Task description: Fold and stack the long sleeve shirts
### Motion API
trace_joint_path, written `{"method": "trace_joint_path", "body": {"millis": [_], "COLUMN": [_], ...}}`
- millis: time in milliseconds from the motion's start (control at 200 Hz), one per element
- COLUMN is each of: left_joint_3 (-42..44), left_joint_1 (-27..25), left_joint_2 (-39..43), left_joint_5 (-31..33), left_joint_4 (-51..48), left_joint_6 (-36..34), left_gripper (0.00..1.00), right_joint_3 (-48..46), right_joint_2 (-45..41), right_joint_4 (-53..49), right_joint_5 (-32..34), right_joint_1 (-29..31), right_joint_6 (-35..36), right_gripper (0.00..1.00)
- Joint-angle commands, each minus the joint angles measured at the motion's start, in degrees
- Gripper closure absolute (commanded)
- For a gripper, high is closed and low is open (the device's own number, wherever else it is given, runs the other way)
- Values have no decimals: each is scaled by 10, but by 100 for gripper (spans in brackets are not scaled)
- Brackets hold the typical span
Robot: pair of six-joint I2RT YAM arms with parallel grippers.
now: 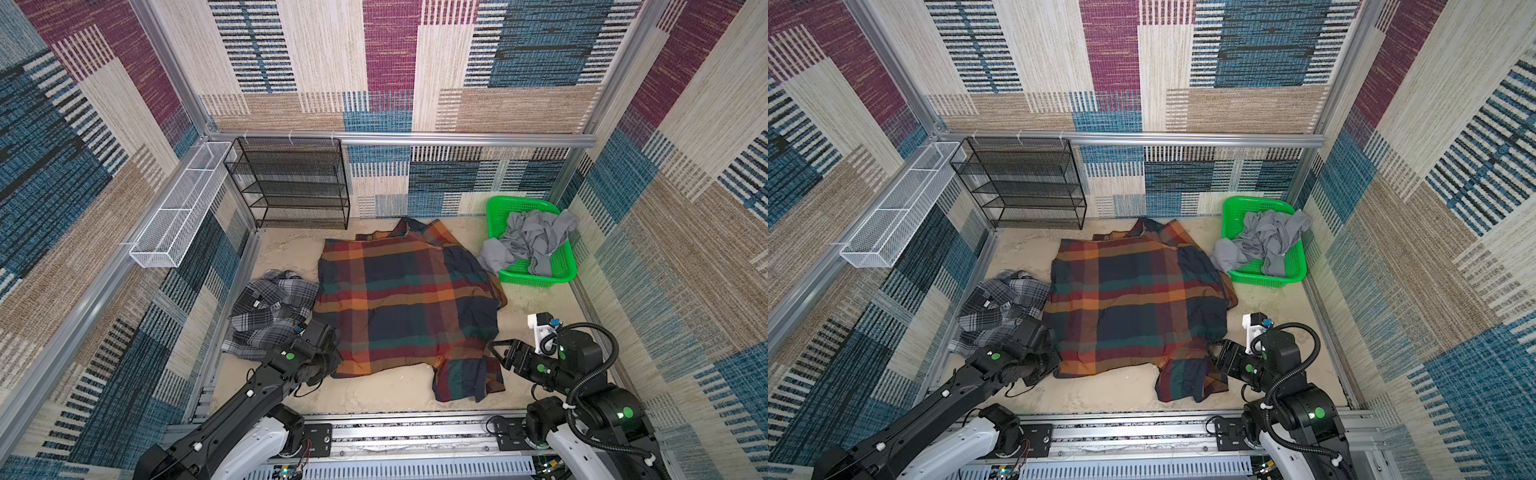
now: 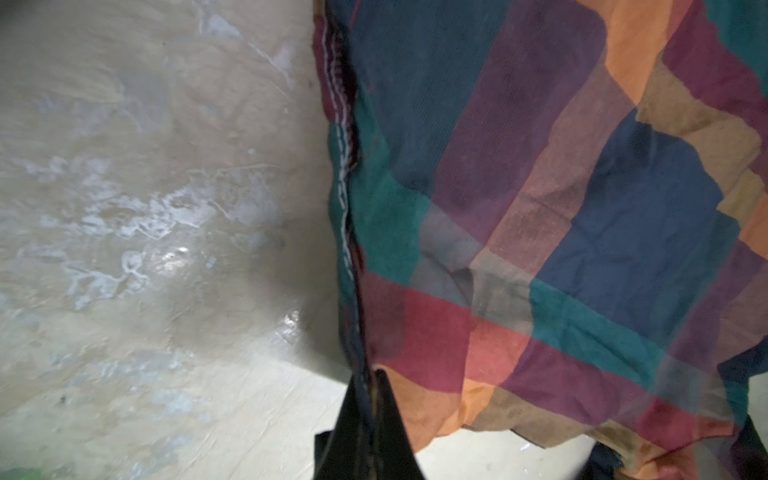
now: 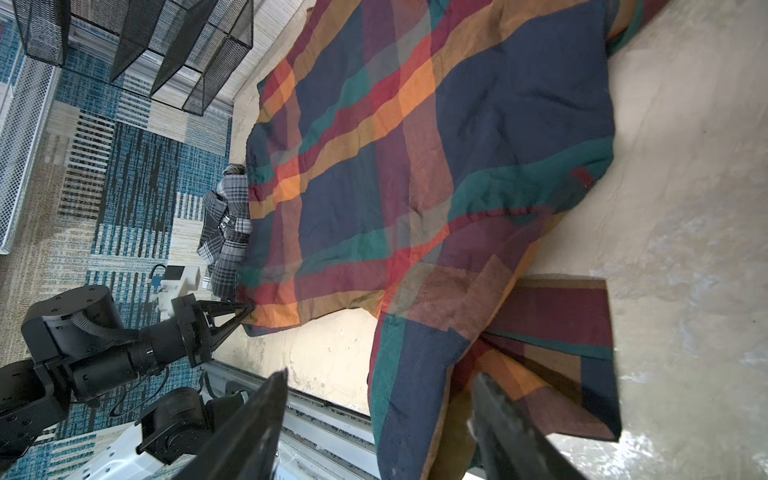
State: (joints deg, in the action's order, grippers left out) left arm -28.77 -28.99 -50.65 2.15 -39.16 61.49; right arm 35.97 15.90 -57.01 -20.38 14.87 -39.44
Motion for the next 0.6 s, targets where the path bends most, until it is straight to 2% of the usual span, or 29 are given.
{"method": "trace_joint_path", "body": {"millis": [0,125,250,341,451,591], "left_joint_3": [-5,-12,-15,-16,-12,1], "left_joint_1": [1,1,1,1,1,1], "left_joint_2": [-5,-6,-6,-8,-5,-3], "left_joint_5": [-10,-11,-10,-12,-14,-18], "left_joint_4": [1,-1,-2,-1,1,15], "left_joint_6": [-21,-26,-27,-25,-25,-22], "left_gripper": [100,100,100,100,100,100], "right_joint_3": [18,61,96,145,214,220], "right_joint_2": [-17,-24,-17,0,27,29], "right_joint_4": [-11,-38,-50,-57,-94,-105], "right_joint_5": [16,38,27,22,49,31], "right_joint_1": [1,0,1,0,1,1], "right_joint_6": [-13,-13,-14,-17,-6,-14], "right_gripper": [28,27,26,25,23,22]}}
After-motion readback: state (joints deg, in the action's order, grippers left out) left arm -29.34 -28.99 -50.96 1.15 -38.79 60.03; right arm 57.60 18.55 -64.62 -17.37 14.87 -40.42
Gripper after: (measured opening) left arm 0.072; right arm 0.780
